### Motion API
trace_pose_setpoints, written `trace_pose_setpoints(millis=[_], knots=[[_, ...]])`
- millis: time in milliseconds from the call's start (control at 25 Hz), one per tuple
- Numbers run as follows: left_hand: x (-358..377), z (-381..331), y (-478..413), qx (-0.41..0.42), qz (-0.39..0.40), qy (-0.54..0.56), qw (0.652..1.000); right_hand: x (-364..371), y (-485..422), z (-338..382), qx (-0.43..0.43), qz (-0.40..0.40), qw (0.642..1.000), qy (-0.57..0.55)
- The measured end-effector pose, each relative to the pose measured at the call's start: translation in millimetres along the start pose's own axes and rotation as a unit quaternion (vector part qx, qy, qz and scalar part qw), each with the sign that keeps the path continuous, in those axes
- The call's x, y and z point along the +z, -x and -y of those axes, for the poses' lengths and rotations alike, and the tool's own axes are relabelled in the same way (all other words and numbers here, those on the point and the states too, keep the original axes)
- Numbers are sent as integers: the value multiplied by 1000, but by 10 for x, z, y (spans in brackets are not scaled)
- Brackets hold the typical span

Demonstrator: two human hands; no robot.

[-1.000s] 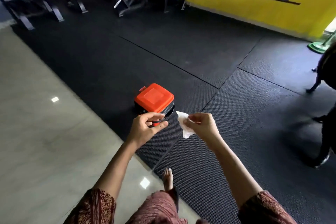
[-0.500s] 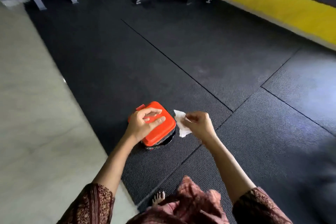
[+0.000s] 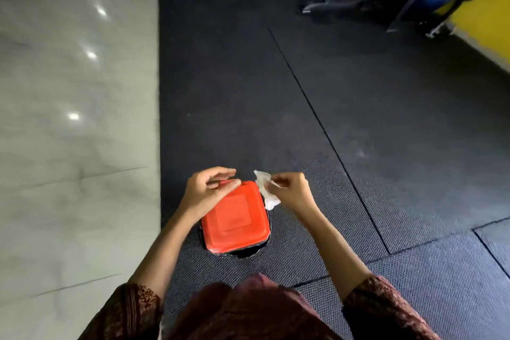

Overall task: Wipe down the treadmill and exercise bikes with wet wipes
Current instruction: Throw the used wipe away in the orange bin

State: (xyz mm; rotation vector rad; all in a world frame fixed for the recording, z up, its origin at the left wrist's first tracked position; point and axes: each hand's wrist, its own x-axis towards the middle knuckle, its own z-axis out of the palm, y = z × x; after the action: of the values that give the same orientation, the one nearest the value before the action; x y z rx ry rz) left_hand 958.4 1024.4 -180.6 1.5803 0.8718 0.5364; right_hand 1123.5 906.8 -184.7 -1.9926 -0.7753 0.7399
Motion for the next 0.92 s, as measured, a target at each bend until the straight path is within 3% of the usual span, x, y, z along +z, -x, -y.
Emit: trace_pose_setpoints(millis=[320,920], knots=[[136,5,-191,-39,-93,14,995,41,-624,-64,-12,95,995,7],[6,241,-696,-60,-109,-8,992,319,-1320,-131,8,136,991,-10]])
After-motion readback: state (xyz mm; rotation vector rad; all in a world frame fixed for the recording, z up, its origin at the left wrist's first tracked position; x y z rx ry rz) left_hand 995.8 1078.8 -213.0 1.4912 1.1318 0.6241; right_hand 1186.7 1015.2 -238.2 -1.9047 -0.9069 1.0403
